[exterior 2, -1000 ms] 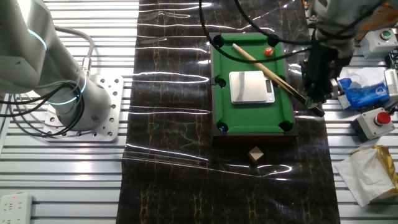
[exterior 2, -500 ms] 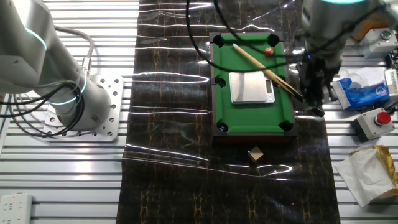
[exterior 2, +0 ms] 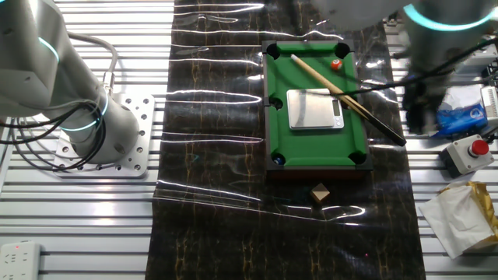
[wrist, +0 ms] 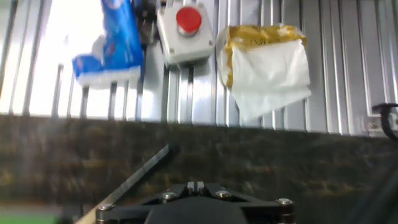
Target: Hit the pool ball
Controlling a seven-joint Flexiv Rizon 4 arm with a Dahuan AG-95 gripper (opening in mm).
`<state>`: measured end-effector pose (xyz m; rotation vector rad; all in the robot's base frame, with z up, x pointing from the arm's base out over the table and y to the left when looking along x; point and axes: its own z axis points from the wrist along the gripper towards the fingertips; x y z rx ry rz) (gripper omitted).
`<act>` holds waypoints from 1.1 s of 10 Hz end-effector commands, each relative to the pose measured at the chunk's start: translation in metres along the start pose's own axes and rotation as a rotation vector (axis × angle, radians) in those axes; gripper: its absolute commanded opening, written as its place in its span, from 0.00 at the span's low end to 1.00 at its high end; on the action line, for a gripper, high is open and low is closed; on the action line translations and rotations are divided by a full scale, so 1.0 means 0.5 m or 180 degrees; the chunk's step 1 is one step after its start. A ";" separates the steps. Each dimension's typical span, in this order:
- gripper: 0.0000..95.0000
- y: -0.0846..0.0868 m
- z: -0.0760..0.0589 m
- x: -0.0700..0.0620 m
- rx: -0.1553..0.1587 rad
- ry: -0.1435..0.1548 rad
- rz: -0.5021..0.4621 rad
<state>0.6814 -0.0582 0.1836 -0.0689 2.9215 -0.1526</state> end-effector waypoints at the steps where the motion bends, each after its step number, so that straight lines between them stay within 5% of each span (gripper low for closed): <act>1: 0.40 0.002 0.000 0.002 -0.0072 -0.0001 0.0416; 3: 0.40 0.009 0.004 0.001 -0.0076 0.0018 0.0702; 4: 0.60 0.026 0.013 0.001 -0.0089 0.0032 0.0934; 8: 0.60 0.041 0.071 -0.008 -0.0076 0.0028 0.0932; 11: 0.60 0.057 0.096 -0.047 -0.0073 0.0035 0.0951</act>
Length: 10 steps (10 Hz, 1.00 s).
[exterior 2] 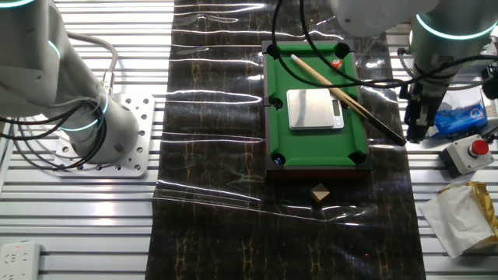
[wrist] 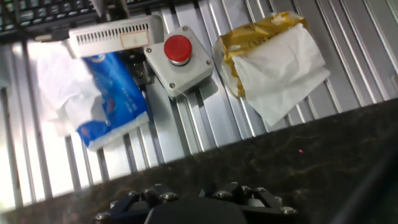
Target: Hit the pool ball
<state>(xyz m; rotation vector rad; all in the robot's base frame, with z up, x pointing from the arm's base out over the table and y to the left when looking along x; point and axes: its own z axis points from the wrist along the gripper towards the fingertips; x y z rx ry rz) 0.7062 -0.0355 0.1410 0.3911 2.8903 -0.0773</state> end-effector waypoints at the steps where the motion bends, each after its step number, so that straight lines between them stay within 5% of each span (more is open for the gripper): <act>1: 0.60 0.017 0.012 -0.021 -0.0018 0.0025 -0.0060; 5: 0.60 0.035 0.045 -0.035 -0.0048 0.0047 -0.0053; 6: 0.40 0.036 0.044 -0.035 -0.0061 0.0073 -0.0156; 7: 0.40 0.037 0.034 -0.037 -0.0152 0.0177 -0.0720; 8: 0.40 0.039 0.022 -0.040 -0.0290 0.0314 -0.1618; 9: 0.40 0.041 0.009 -0.042 -0.0389 0.0372 -0.2885; 10: 0.40 0.042 0.004 -0.043 -0.0462 0.0311 -0.3885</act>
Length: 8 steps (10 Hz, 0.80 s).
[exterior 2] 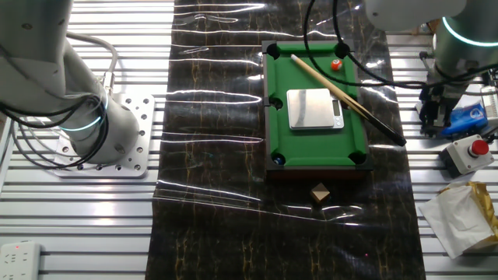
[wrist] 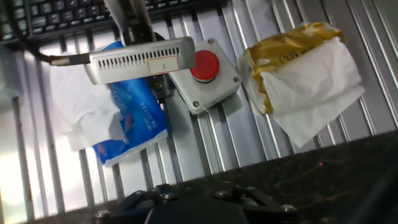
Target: Hit the pool ball
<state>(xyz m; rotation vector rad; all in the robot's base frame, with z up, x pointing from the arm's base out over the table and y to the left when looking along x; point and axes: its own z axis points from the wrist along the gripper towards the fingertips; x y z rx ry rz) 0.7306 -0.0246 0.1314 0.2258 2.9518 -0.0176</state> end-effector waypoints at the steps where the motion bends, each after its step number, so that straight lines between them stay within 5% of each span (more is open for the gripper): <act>1: 0.40 0.009 -0.023 -0.006 -0.0286 0.0224 -0.4229; 4: 0.40 0.033 -0.047 -0.002 -0.0521 0.0402 -0.5721; 6: 0.40 0.062 -0.059 0.012 -0.0600 0.0436 -0.6220; 8: 0.40 0.108 -0.034 0.060 -0.0681 0.0454 -0.6788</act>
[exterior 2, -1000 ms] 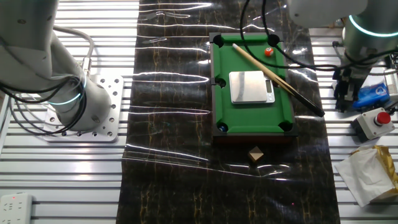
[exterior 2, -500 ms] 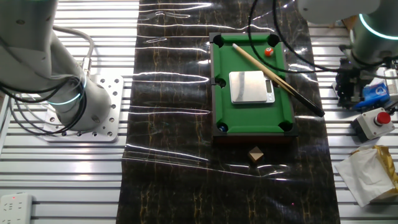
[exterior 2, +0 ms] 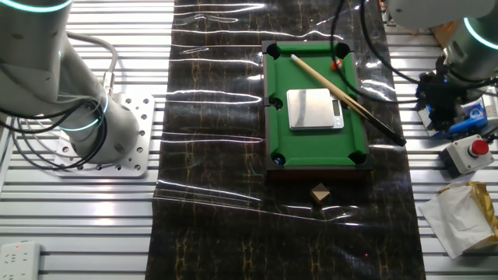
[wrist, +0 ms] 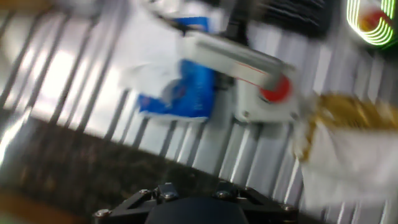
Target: Hit the pool ball
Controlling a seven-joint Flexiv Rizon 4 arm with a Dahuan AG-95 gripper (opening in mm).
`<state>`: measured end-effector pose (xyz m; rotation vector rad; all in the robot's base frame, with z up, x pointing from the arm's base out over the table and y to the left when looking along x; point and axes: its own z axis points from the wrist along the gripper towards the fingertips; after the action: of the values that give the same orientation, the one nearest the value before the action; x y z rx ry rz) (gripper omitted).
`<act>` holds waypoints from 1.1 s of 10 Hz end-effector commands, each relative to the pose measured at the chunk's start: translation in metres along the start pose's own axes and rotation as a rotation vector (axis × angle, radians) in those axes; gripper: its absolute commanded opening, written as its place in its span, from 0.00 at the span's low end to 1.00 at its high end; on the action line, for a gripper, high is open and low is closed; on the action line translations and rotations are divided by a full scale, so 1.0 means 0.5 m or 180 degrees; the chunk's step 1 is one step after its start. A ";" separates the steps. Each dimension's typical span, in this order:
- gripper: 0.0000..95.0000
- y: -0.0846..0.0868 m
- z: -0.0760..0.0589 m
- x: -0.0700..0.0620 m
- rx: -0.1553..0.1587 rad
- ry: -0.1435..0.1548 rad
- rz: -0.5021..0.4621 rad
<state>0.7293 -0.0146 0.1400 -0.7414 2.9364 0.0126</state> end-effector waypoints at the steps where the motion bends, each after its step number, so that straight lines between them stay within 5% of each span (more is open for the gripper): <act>1: 0.40 0.154 0.011 0.013 -0.0388 0.0370 -0.4818; 3: 0.40 0.218 0.036 0.050 -0.0367 0.0404 -0.5075; 4: 0.40 0.220 0.041 0.066 -0.0404 0.0381 -0.5355; 5: 0.60 0.219 0.039 0.079 -0.0425 0.0374 -0.5529; 8: 0.60 0.222 0.027 0.166 -0.0451 0.0333 -0.6012; 11: 0.60 0.223 0.027 0.182 -0.0442 0.0329 -0.6067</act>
<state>0.6529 0.0290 0.1240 -2.4071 2.0091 0.0116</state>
